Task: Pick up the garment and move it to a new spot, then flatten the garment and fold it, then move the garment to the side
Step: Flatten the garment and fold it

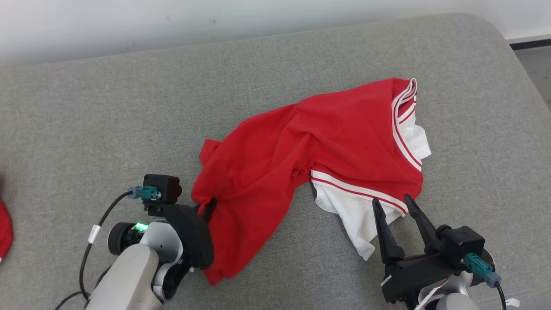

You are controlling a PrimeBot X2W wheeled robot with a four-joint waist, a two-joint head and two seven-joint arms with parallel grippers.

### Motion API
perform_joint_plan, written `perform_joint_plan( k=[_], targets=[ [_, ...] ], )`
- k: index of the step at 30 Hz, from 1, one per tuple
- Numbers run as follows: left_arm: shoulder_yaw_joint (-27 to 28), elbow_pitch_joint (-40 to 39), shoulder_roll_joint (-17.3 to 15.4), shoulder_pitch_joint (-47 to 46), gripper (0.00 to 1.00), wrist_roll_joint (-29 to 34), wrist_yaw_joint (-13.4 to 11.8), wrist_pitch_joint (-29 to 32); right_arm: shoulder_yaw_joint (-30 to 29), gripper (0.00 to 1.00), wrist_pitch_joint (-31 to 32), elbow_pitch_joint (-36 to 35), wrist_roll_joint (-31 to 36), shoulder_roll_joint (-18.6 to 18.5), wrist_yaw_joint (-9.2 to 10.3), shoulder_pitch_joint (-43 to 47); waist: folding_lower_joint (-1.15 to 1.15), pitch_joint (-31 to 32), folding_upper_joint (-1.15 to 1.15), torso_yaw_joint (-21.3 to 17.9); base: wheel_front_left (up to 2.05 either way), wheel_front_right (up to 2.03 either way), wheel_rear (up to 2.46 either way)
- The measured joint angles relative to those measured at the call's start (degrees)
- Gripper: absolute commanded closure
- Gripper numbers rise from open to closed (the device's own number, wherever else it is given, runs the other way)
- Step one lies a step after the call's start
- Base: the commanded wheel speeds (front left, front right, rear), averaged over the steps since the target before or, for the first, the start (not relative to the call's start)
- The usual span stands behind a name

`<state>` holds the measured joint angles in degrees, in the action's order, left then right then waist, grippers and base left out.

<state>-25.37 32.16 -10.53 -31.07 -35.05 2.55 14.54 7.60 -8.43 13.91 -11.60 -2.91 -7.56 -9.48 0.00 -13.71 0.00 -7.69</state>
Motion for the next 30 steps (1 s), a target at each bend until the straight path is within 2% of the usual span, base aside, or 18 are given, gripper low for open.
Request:
perform_joint_plan(
  k=[8, 13, 20, 21, 22, 30],
  targets=[
    [1.91, 1.97, -1.41, -4.19, 1.00, 3.85, -2.93, -11.60, 0.09, 0.00, -0.45, 0.25, -0.24, 0.02, 0.00, -1.10, 0.01, -0.97, 0.01, -0.09, 0.00, 0.00, 0.00],
    [2.31, 3.27, -3.16, -7.56, 1.00, 6.58, -3.54, -17.83, 0.15, 0.00, -0.60, 0.35, -0.24, 0.01, 0.00, -1.21, 0.01, -1.48, 0.01, -0.03, 0.00, 0.00, 0.00],
    [2.23, 6.66, -5.24, -11.58, 1.00, 8.94, -4.08, -23.25, 0.35, 0.00, -0.49, 0.59, -0.23, 0.01, 0.00, -1.65, 0.01, -1.92, 0.01, 0.12, 0.00, 0.00, 0.00],
    [2.19, 6.99, -5.31, -11.90, 0.62, 9.15, -4.08, -24.29, 0.35, 0.00, -0.41, 0.60, -0.23, 0.02, 0.00, -1.73, 0.01, -1.92, 0.01, 0.15, 0.00, 0.00, 0.00],
    [2.21, 7.32, -5.33, -12.12, 0.00, 9.56, -4.08, -25.18, 0.34, 0.00, -0.40, 0.60, -0.23, 0.02, 0.00, -1.75, 0.01, -1.91, 0.01, 0.21, 0.00, 0.00, 0.00],
    [4.23, 6.82, -3.80, -9.38, 0.00, 8.37, -3.50, -29.27, -0.75, 0.00, 0.08, 0.55, 0.12, 0.02, 0.00, -1.71, 0.00, -1.12, 0.01, 1.34, 0.00, 0.00, 0.00]
  ],
)
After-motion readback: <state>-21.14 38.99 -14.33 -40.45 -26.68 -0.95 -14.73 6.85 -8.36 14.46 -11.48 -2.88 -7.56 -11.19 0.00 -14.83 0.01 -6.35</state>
